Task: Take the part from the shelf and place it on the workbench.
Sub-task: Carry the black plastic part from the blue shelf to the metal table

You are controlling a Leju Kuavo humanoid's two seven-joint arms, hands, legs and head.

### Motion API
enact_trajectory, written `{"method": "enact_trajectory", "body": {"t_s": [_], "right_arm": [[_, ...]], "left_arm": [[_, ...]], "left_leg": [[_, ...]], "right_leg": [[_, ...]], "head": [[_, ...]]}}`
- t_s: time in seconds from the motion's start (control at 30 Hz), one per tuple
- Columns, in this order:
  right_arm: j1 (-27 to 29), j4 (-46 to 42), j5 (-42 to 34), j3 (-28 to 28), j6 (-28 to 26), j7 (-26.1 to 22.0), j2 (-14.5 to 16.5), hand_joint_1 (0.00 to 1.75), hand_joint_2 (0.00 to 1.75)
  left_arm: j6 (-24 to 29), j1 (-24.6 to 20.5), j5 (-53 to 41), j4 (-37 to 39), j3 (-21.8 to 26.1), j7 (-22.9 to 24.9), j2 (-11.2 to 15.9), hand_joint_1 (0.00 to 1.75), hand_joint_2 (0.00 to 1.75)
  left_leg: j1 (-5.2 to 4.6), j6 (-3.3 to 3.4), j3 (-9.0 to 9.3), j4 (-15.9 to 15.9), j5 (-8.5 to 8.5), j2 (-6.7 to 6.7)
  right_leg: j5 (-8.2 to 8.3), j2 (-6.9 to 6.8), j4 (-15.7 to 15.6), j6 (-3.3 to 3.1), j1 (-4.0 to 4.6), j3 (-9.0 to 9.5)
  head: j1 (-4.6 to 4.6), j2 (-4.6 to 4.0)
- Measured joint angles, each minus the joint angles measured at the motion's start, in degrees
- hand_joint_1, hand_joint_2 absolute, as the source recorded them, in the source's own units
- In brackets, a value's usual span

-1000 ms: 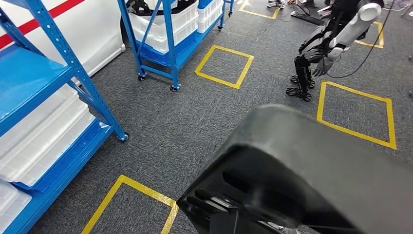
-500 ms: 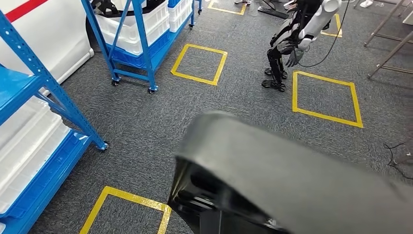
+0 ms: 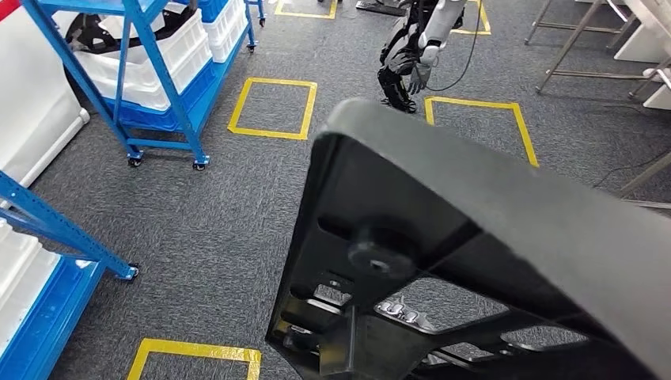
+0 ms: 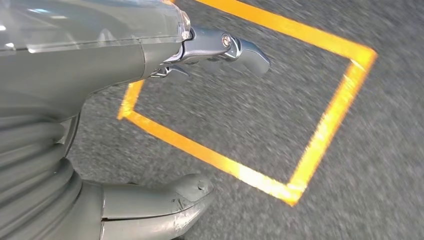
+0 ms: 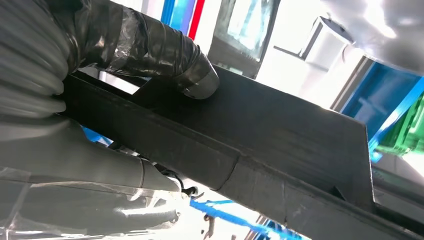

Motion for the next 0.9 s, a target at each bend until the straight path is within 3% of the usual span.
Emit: {"method": "enact_trajectory", "body": {"t_s": [0.07, 0.1, 0.17, 0.23, 0.27, 0.33, 0.4, 0.43, 0.47, 0.5, 0.53, 0.6, 0.67, 0.73, 0.77, 0.83, 0.9], "right_arm": [[-0.07, 0.51, -0.53, -0.20, 0.37, 0.01, 0.50, 1.75, 1.75], [-0.16, 0.70, -0.73, -0.33, 0.59, 0.01, 0.79, 1.75, 1.75], [-0.22, 0.94, -1.05, -0.57, 0.97, -0.01, 1.29, 1.75, 1.75], [-0.14, 1.02, -1.17, -0.72, 1.09, -0.02, 1.52, 1.75, 1.75], [-0.11, 1.04, -1.20, -0.80, 1.12, -0.02, 1.57, 1.75, 1.75], [-0.17, 1.05, -1.35, -1.00, 1.34, -0.03, 1.67, 1.75, 1.75], [-0.19, 1.05, -1.76, -1.15, 1.67, -0.03, 1.92, 1.75, 1.75], [-0.15, 1.06, -2.00, -1.22, 1.77, -0.03, 2.06, 1.75, 1.75], [-0.11, 1.09, -2.20, -1.31, 1.84, -0.02, 2.19, 1.75, 1.75], [-0.09, 1.11, -2.34, -1.39, 1.88, -0.01, 2.28, 1.75, 1.75], [-0.09, 1.12, -2.44, -1.45, 1.93, 0.00, 2.37, 1.75, 1.75], [-0.16, 1.14, -2.56, -1.51, 2.02, 0.01, 2.62, 1.75, 1.75], [-0.31, 1.15, -2.65, -1.56, 2.05, 0.03, 2.88, 1.75, 1.75], [-0.39, 1.15, -2.74, -1.68, 2.07, 0.08, 2.99, 1.75, 1.75], [-0.33, 1.15, -2.75, -1.75, 2.11, 0.12, 3.04, 1.75, 1.75], [-0.41, 1.15, -2.77, -1.89, 2.27, 0.18, 3.15, 1.75, 1.75], [-0.60, 1.20, -2.81, -1.96, 2.40, 0.23, 3.28, 1.75, 1.75]], "left_arm": [[-0.14, -0.40, 0.03, 0.00, 0.06, 0.09, -0.03, 0.00, 1.75], [-0.10, -0.53, 0.09, 0.00, 0.15, 0.26, -0.04, 0.00, 1.75], [-0.03, -0.59, 0.30, -0.02, 0.46, 0.59, -0.02, 0.00, 1.75], [-0.03, -0.62, 0.49, -0.05, 0.80, 0.65, 0.06, 0.00, 1.75], [-0.05, -0.66, 0.54, -0.08, 0.91, 0.61, 0.10, 0.00, 1.75], [-0.09, -0.65, 0.57, -0.20, 1.04, 0.50, 0.20, 0.00, 1.75], [-0.11, -0.41, 0.57, -0.28, 1.27, 0.45, 0.30, 0.00, 1.75], [-0.11, -0.29, 0.56, -0.29, 1.37, 0.45, 0.32, 0.00, 1.75], [-0.11, -0.22, 0.54, -0.30, 1.44, 0.45, 0.34, 0.00, 1.75], [-0.13, -0.22, 0.52, -0.30, 1.45, 0.45, 0.36, 0.00, 1.75], [-0.15, -0.26, 0.51, -0.31, 1.46, 0.44, 0.36, 0.00, 1.75], [-0.19, -0.33, 0.50, -0.31, 1.46, 0.42, 0.29, 0.00, 1.75], [-0.22, -0.31, 0.50, -0.31, 1.50, 0.41, 0.13, 0.00, 1.75], [-0.26, -0.38, 0.41, -0.31, 1.55, 0.52, -0.10, 0.00, 1.75], [-0.26, -0.49, 0.32, -0.31, 1.57, 0.61, -0.20, 0.00, 1.75], [-0.29, -0.64, 0.13, -0.31, 1.62, 0.73, -0.40, 0.00, 1.75], [-0.31, -0.41, 0.03, -0.31, 1.72, 0.80, -0.46, 0.00, 1.75]], "left_leg": [[0.61, -0.78, 2.33, -6.19, 4.05, -1.25], [0.82, -0.86, 3.40, -8.90, 5.11, -2.28], [0.82, -0.32, 4.20, -10.84, 5.08, -3.47], [0.62, 0.61, 4.17, -10.89, 5.15, -2.55], [0.61, 0.93, 4.24, -10.98, 5.23, -2.07], [0.66, 1.42, 4.53, -11.30, 5.30, -1.09], [0.33, 1.75, 4.76, -11.45, 5.15, 0.10], [0.15, 1.84, 4.83, -11.45, 5.03, 0.78], [-0.01, 1.92, 4.93, -11.45, 4.88, 1.45], [-0.12, 1.96, 5.12, -11.46, 4.70, 2.06], [-0.19, 1.97, 5.42, -11.50, 4.48, 2.65], [-0.24, 1.90, 6.19, -11.74, 4.06, 3.66], [-0.31, 1.61, 6.72, -12.21, 3.85, 4.67], [-0.39, 1.19, 7.26, -12.97, 3.85, 5.92], [-0.35, 1.03, 7.61, -13.18, 3.70, 5.96], [-0.32, 0.84, 7.26, -11.22, 2.27, 3.79], [-0.24, 0.70, 4.07, -4.78, -0.74, 0.89]], "right_leg": [[-0.90, 1.47, 1.45, 0.83, -0.53, -0.25], [-1.42, 2.18, 2.50, 1.28, -0.65, -0.66], [-1.99, 3.37, 3.86, 1.95, -0.73, -1.59], [-1.98, 4.33, 4.13, 2.30, -0.82, -2.11], [-2.11, 4.11, 4.38, 2.48, -0.85, -2.25], [-3.82, 1.75, 7.35, 2.96, -0.90, -3.62], [-6.99, -1.08, 14.25, 3.44, -1.09, -7.24], [-8.09, -1.68, 17.59, 3.50, -1.22, -9.17], [-8.19, -1.92, 19.43, 3.41, -1.27, -10.39], [-7.16, -2.02, 19.12, 3.18, -1.23, -10.49], [-5.19, -2.25, 16.66, 2.81, -1.03, -9.42], [-1.44, -4.13, 9.02, 1.83, -0.10, -5.63], [-0.39, -5.98, 4.24, 0.98, 1.01, -3.38], [-0.48, -5.49, 2.99, 0.43, 1.48, -3.01], [-0.20, -4.87, 2.23, 0.30, 1.26, -2.54], [0.41, -3.72, 0.32, -0.02, 0.70, -1.11], [0.58, -2.55, -0.50, -0.30, 0.36, -0.25]], "head": [[0.00, 0.00], [0.01, 0.00], [0.01, 0.00], [0.00, 0.00], [0.01, 0.00], [0.01, 0.00], [0.01, 0.00], [0.02, 0.00], [0.02, 0.00], [0.02, 0.00], [0.02, 0.00], [0.02, 0.00], [0.02, 0.00], [0.01, 0.00], [0.01, 0.00], [0.02, 0.00], [0.02, 0.00]]}}
